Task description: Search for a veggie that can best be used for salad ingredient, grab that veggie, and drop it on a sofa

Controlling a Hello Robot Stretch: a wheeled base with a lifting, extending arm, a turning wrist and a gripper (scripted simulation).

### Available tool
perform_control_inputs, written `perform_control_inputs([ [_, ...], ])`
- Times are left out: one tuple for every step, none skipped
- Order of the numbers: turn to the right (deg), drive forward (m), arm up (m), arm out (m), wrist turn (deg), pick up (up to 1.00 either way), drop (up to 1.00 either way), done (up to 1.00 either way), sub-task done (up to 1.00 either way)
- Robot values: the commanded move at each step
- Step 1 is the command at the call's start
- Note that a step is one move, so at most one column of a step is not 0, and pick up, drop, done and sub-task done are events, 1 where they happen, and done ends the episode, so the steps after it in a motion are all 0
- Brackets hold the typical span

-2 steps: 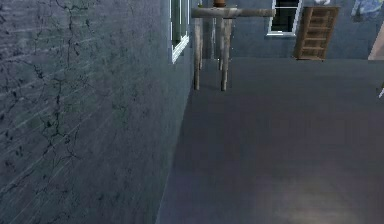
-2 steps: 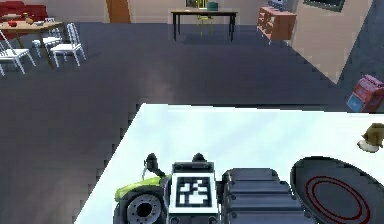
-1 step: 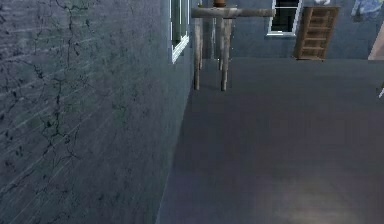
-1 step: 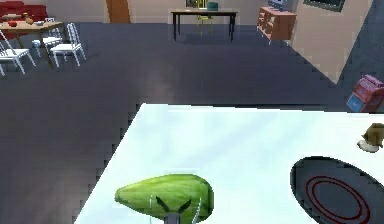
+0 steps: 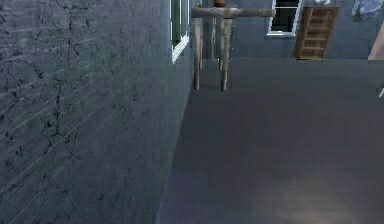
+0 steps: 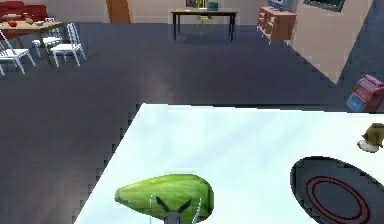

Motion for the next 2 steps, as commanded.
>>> perform_control_inputs([
  [0.0, 0.0, 0.1, 0.0, 0.0, 0.0, 0.0, 0.0, 0.0],
  [-12.0, 0.0, 0.0, 0.0, 0.0, 0.0, 0.0, 0.0, 0.0],
])
